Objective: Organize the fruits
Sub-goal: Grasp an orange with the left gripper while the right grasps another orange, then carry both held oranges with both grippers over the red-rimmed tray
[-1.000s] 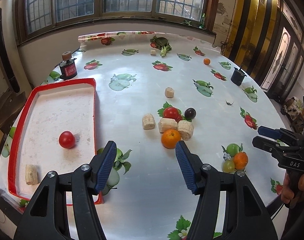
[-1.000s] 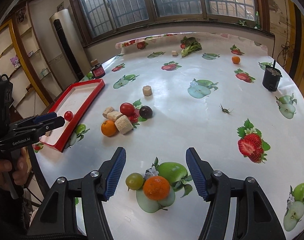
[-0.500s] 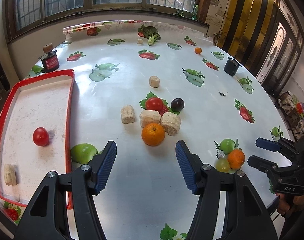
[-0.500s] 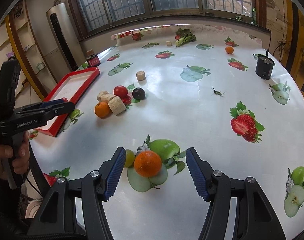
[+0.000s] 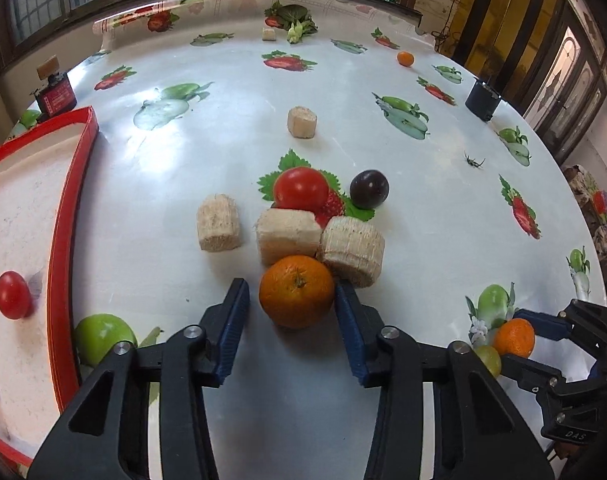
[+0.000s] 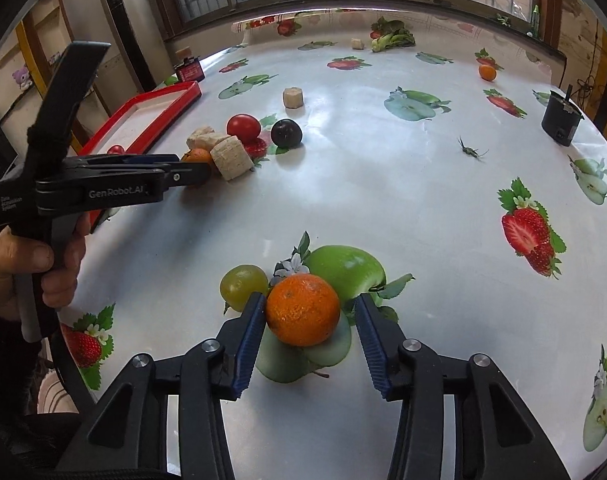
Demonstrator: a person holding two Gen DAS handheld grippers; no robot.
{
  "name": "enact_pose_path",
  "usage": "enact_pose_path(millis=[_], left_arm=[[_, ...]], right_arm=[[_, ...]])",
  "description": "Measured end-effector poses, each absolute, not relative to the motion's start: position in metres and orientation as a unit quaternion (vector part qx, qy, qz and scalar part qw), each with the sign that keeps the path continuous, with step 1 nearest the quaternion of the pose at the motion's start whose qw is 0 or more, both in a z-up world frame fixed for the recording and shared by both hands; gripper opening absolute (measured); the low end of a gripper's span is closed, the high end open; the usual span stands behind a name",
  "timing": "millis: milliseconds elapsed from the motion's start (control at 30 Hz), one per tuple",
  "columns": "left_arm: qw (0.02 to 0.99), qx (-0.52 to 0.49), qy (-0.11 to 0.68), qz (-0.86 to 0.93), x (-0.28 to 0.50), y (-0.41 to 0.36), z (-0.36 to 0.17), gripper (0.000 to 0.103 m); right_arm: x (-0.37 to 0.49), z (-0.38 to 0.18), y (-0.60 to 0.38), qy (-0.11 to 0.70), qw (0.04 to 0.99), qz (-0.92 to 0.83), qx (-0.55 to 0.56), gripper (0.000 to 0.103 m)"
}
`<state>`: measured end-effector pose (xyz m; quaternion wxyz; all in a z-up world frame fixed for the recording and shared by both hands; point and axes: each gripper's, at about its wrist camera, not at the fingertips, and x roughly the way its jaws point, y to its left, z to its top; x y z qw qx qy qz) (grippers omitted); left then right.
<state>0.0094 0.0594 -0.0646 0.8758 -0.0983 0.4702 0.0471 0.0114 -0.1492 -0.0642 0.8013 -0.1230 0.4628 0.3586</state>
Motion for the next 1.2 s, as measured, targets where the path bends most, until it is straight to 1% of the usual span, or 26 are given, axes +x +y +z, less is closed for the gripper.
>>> enact_pose_path(millis=[33,67,333,667,1200], left_arm=[[0.875,-0.102,0.471,0.04,0.01,0.059,-0.064,0.033],[0.876,-0.104,0.47,0.035,0.01,0.059,-0.063,0.032],[0.89,-0.105,0.442,0.034,-0.012,0.061,-0.043,0.032],[0.901,-0.116,0.406,0.094,-0.046,0.097,-0.016,0.032],[0.897,-0.134,0.39,0.161,-0.084,0.148,-0.004,0.033]], right_arm=[[0.013,-0.064,-0.149,0.465,0.8,0.361,-0.119,0.041],[0.013,-0.064,-0.149,0.467,0.798,0.365,-0.114,0.037],[0.004,-0.049,-0.144,0.447,0.805,0.37,-0.12,0.037],[-0.002,-0.015,-0.116,0.408,0.812,0.403,-0.11,0.037],[-0.008,-0.007,-0.06,0.399,0.788,0.455,-0.11,0.037]])
